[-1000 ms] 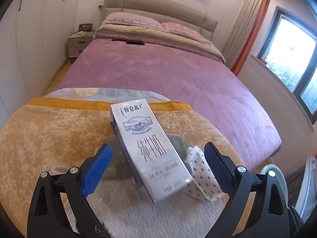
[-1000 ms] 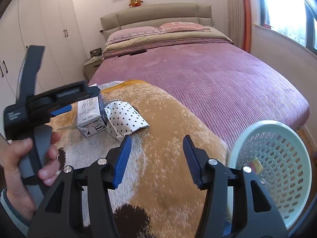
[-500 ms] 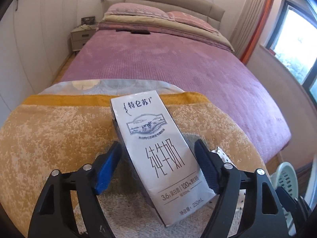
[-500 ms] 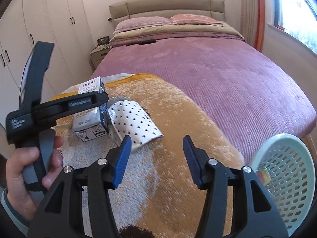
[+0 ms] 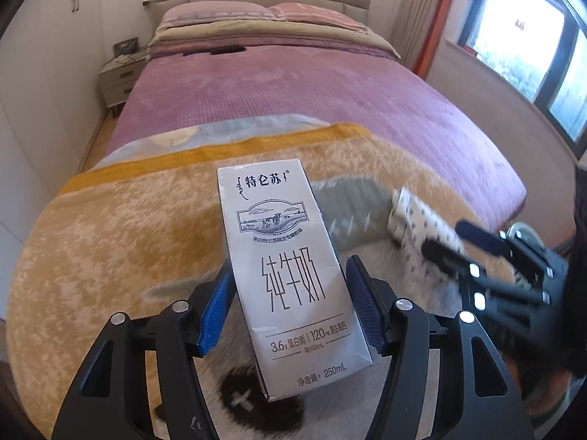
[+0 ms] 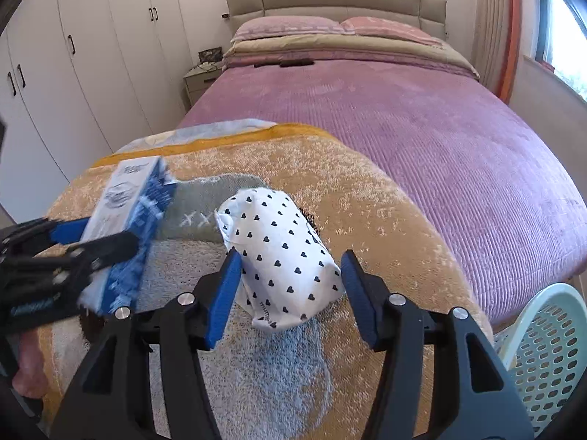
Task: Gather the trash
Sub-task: 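Grasp the second white milk carton with the left gripper while the right gripper grasps the polka-dot bag, then carry the milk carton and polka-dot bag over the basket and open both grippers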
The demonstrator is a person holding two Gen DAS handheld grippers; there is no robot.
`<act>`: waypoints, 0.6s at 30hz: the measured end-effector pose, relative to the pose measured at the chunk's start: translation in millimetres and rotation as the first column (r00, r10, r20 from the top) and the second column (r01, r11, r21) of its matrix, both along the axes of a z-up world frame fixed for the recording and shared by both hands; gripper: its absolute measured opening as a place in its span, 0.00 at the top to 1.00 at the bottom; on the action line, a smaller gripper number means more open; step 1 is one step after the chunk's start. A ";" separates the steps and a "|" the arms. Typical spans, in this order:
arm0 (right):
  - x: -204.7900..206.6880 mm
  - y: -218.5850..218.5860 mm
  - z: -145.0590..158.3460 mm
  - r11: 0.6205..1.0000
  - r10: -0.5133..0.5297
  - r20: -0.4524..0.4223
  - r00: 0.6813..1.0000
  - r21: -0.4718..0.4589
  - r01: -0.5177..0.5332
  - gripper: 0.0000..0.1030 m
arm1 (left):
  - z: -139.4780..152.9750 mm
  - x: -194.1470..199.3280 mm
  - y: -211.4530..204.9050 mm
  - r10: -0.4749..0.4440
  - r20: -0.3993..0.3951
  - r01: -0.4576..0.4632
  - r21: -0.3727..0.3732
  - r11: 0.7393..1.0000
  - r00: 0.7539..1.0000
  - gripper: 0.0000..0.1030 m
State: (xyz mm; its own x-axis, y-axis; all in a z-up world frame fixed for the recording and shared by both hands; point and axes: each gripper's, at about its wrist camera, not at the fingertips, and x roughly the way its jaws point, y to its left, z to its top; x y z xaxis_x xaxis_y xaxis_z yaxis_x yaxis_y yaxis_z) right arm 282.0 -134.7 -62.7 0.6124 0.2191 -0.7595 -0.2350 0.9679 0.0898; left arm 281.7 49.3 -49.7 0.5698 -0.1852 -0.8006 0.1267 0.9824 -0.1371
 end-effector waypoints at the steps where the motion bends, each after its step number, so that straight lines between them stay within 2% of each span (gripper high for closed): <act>1: 2.0 0.0 -2.3 1.000 -0.003 -0.006 1.000 -0.003 0.003 0.48 | 0.0 -3.0 1.0 -0.003 0.001 0.003 -0.001 1.000 1.000 0.42; 3: 2.9 -0.5 -3.6 1.000 -0.004 -0.007 1.000 -0.009 0.004 0.48 | -0.3 -7.3 4.2 0.000 0.002 0.000 -0.003 1.000 1.000 0.39; 5: 2.6 0.7 -3.0 1.000 -0.004 0.001 1.000 -0.022 0.004 0.49 | 0.1 -9.9 4.5 0.013 0.009 -0.013 0.003 1.000 1.000 0.27; 6: 2.3 1.7 -2.7 1.000 -0.001 0.005 1.000 -0.031 0.001 0.49 | 0.1 -11.8 4.1 0.026 0.016 -0.026 0.009 1.000 1.000 0.25; 9: -1.4 7.7 -2.1 0.998 0.012 0.016 1.000 -0.057 -0.011 0.66 | -3.8 -15.0 -0.6 0.031 0.012 -0.032 0.021 0.999 0.999 0.23; 11: -3.5 13.0 -2.2 0.997 0.027 0.025 0.999 -0.070 -0.025 0.75 | -6.4 -15.2 -3.3 0.032 0.014 -0.033 0.035 0.999 0.999 0.26; 12: -5.9 14.2 -0.8 0.997 0.034 0.037 0.999 -0.072 -0.031 0.80 | -7.6 -14.6 -5.7 0.033 0.016 -0.034 0.049 0.998 0.999 0.30; 13: -8.6 14.9 1.2 0.997 0.040 0.049 0.998 -0.073 -0.036 0.84 | -8.8 -14.5 -7.4 0.030 0.015 -0.031 0.060 0.998 0.999 0.39; 18: -33.7 15.5 14.3 0.994 0.036 0.138 0.990 -0.111 -0.020 0.86 | -0.4 -27.0 -10.4 0.009 0.062 -0.015 0.098 0.995 0.998 0.48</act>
